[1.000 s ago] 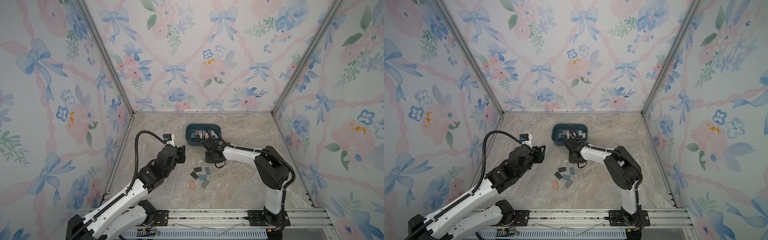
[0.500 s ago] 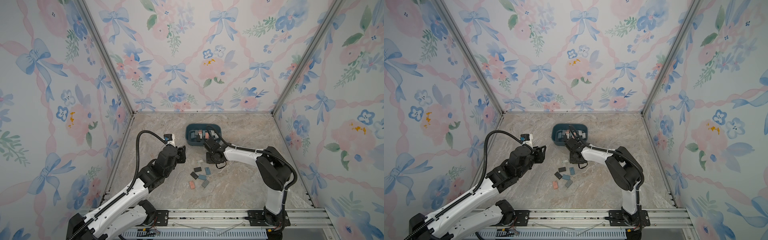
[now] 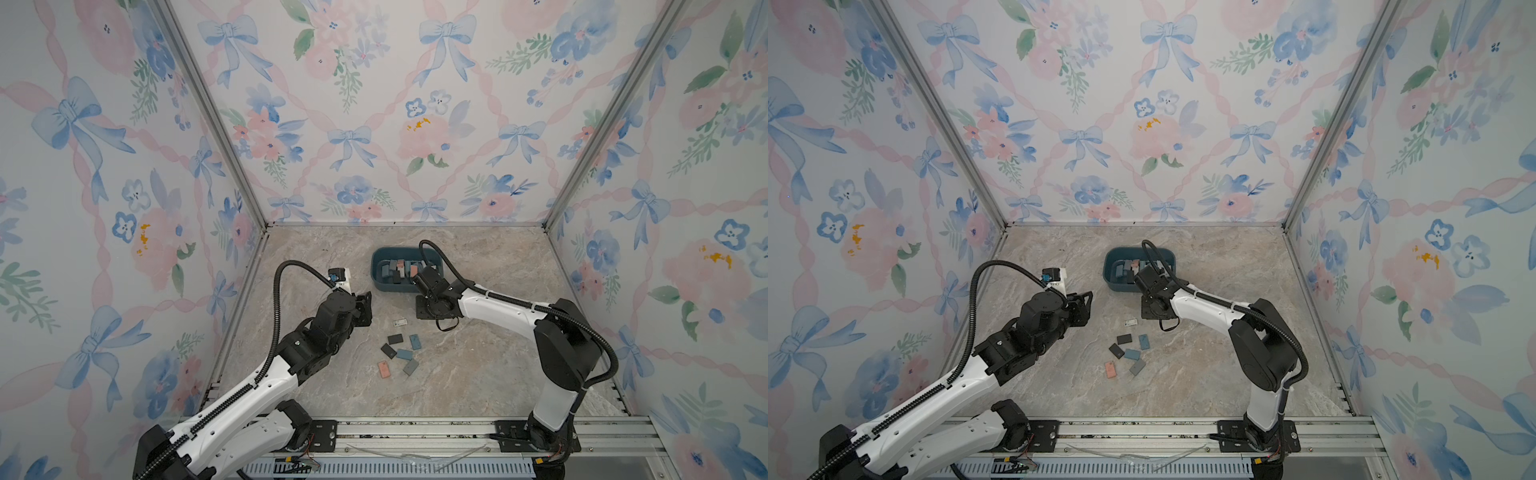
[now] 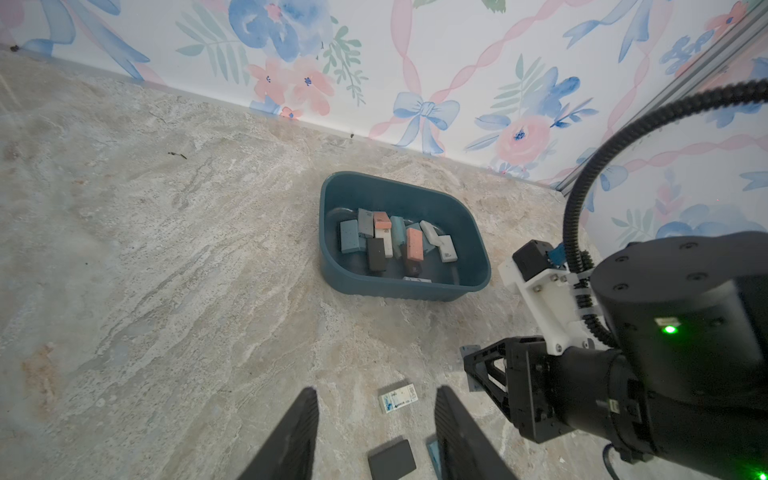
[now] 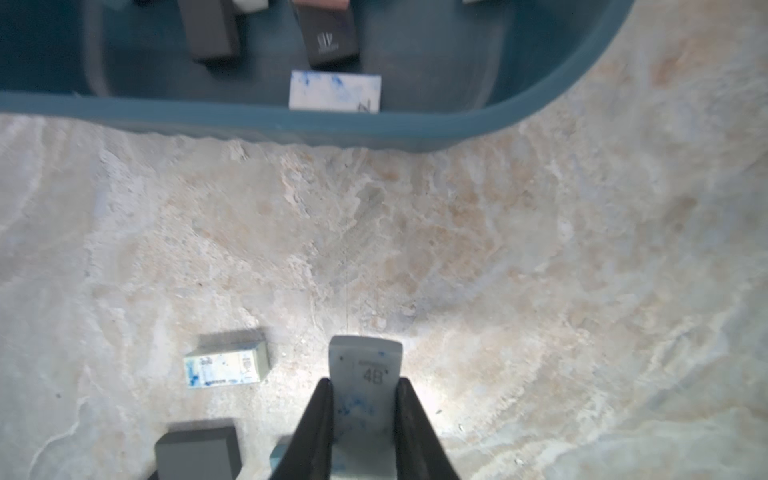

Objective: Put the eraser in the storage box
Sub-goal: Pick up the eraser from the center of the board, then place the eraser in the storage box.

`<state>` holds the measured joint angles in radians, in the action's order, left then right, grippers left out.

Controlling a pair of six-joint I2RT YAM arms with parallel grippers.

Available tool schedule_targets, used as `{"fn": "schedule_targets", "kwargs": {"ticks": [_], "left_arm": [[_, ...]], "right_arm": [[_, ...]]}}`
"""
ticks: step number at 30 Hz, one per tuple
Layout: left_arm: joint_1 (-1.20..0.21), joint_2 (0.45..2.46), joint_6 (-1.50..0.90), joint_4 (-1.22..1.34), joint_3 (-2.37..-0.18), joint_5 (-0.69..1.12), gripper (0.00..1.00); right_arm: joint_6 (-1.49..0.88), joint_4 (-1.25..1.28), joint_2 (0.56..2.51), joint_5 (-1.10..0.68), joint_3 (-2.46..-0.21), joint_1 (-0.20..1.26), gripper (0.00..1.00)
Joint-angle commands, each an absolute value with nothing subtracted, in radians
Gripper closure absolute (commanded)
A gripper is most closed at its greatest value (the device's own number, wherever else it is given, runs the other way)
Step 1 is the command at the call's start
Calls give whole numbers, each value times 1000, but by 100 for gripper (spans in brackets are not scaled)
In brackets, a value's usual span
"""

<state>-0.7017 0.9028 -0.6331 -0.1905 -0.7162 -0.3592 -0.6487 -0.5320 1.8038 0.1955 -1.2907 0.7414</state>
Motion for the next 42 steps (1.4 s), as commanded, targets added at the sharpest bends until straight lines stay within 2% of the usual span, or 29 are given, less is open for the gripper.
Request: {"fn": "schedule_targets", "kwargs": {"ticks": [1, 15, 42], "left_arm": [[-696, 900, -641, -202, -704, -360, 52], [-697, 901, -672, -202, -702, -346, 52], [-696, 929, -685, -202, -714, -355, 53]], "right_arm": [[-581, -566, 1764, 216, -1353, 706, 75], [-450, -614, 1879, 201, -1592, 619, 73], [-382, -734, 2309, 109, -2046, 503, 74]]}}
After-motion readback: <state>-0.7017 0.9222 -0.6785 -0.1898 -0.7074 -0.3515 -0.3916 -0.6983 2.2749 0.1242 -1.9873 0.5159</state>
